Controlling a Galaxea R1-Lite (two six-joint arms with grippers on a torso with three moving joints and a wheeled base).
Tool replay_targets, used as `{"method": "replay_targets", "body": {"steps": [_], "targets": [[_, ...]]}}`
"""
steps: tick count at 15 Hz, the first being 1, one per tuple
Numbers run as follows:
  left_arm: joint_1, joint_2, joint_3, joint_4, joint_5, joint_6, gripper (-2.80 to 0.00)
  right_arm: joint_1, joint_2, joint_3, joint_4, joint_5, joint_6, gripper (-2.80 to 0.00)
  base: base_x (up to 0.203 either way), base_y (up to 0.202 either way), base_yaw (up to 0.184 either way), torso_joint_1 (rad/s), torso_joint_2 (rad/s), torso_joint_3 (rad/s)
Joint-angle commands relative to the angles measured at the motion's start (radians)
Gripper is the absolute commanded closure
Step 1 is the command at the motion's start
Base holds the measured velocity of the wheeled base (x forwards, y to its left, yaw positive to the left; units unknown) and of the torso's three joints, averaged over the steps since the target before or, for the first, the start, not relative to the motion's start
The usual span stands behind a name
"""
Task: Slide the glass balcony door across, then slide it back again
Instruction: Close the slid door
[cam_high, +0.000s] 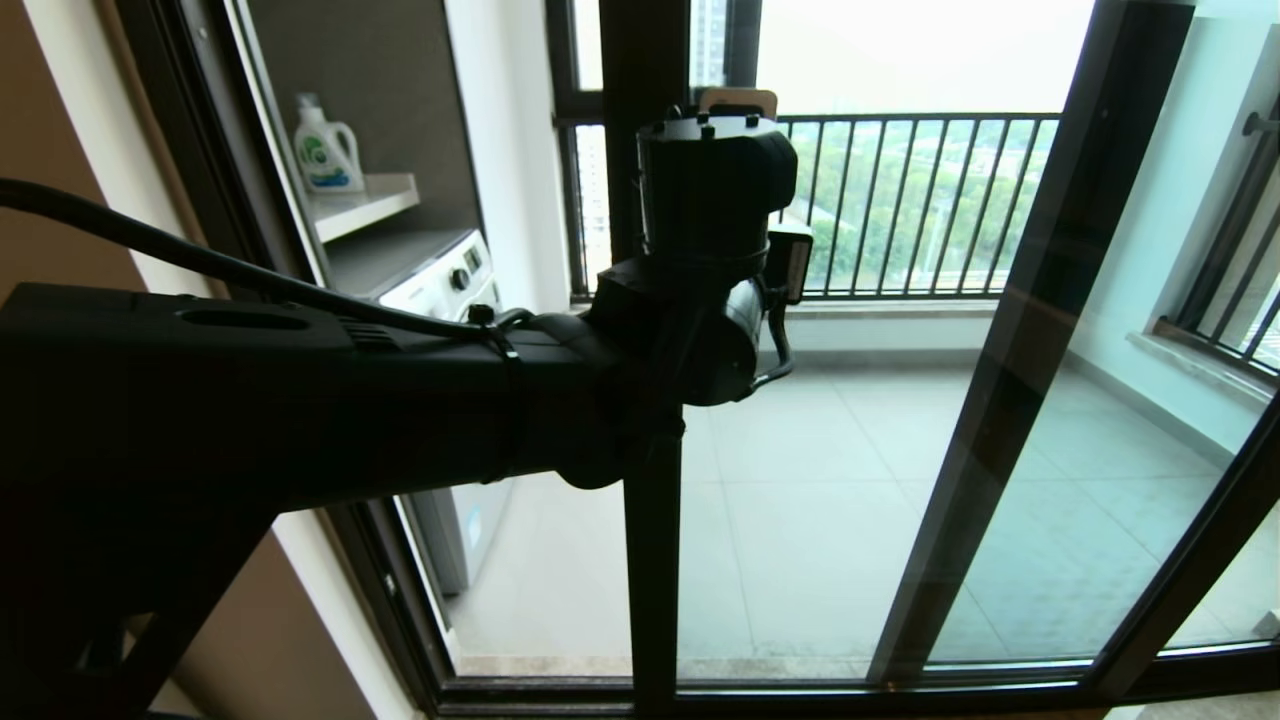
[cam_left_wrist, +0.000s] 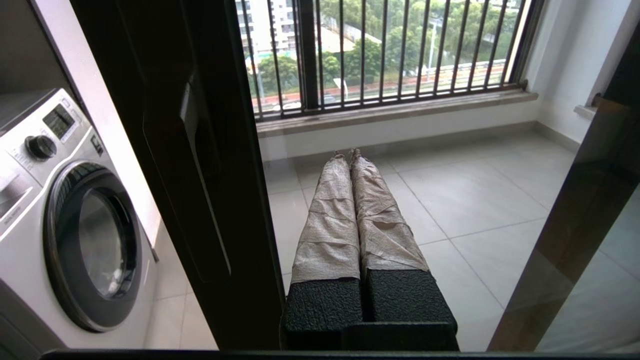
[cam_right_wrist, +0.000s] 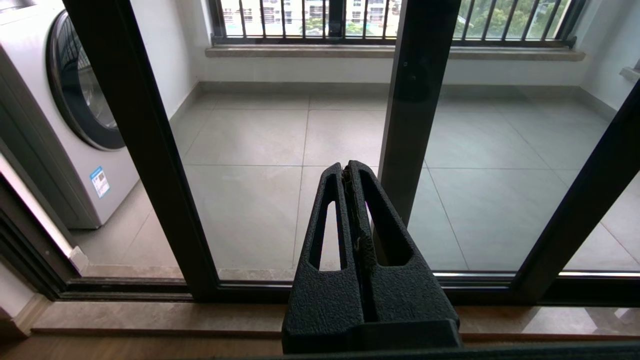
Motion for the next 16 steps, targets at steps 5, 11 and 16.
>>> {"method": "replay_targets", "body": {"steps": [5, 11, 16], "targets": [[0.131, 0.115, -0.115, -0.002, -0.018, -0.002, 0.00, -0.001, 0.001, 0.012, 0.000, 0.000, -0.001, 0.00, 0.000, 0.000, 0.000, 0.000, 0.00, 0.000], [0.187, 0.157, -0.183, 0.010, -0.035, 0.013, 0.00, -0.001, 0.001, 0.012, -0.001, 0.000, -0.001, 0.00, 0.000, 0.000, 0.000, 0.000, 0.00, 0.000], [0.238, 0.133, -0.182, 0.007, -0.033, 0.025, 0.00, 0.000, 0.001, 0.012, -0.001, 0.000, -0.001, 0.00, 0.000, 0.000, 0.000, 0.000, 0.00, 0.000]]}}
